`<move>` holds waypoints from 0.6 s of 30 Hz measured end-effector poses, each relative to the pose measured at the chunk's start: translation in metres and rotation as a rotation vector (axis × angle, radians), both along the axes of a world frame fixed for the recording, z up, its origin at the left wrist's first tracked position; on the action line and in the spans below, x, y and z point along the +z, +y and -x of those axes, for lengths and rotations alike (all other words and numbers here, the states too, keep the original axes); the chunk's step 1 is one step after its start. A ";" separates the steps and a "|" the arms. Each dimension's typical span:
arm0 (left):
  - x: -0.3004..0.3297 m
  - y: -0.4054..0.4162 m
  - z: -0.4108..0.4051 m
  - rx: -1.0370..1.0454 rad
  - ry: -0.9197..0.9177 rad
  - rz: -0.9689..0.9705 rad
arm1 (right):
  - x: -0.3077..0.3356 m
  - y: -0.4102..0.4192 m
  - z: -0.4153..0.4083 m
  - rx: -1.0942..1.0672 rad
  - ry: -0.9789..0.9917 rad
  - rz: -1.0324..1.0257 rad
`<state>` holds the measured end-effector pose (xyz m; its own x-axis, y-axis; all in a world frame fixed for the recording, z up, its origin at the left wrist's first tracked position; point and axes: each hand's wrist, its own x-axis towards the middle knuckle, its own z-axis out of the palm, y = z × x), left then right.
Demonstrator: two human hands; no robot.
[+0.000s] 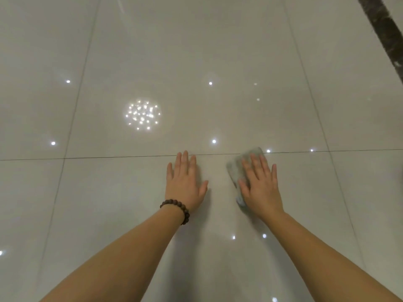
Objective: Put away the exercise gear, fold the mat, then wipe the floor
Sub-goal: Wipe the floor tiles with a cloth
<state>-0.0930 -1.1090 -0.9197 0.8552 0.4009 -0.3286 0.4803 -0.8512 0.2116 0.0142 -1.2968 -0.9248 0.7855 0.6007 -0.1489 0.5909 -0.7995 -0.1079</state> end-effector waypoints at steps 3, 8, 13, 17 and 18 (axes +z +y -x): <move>-0.026 0.002 0.001 0.022 0.025 -0.019 | -0.020 0.007 -0.002 0.053 -0.009 -0.015; -0.042 0.002 0.001 0.041 0.017 -0.086 | -0.035 0.008 -0.012 0.085 0.025 0.036; -0.043 0.003 0.000 0.041 0.017 -0.081 | -0.037 -0.033 -0.084 -0.206 -0.011 0.064; -0.045 0.003 -0.001 0.043 0.032 -0.079 | -0.026 -0.031 -0.150 -0.963 0.055 0.010; -0.045 0.003 -0.002 0.041 0.038 -0.081 | -0.022 -0.012 -0.154 -1.046 0.075 0.004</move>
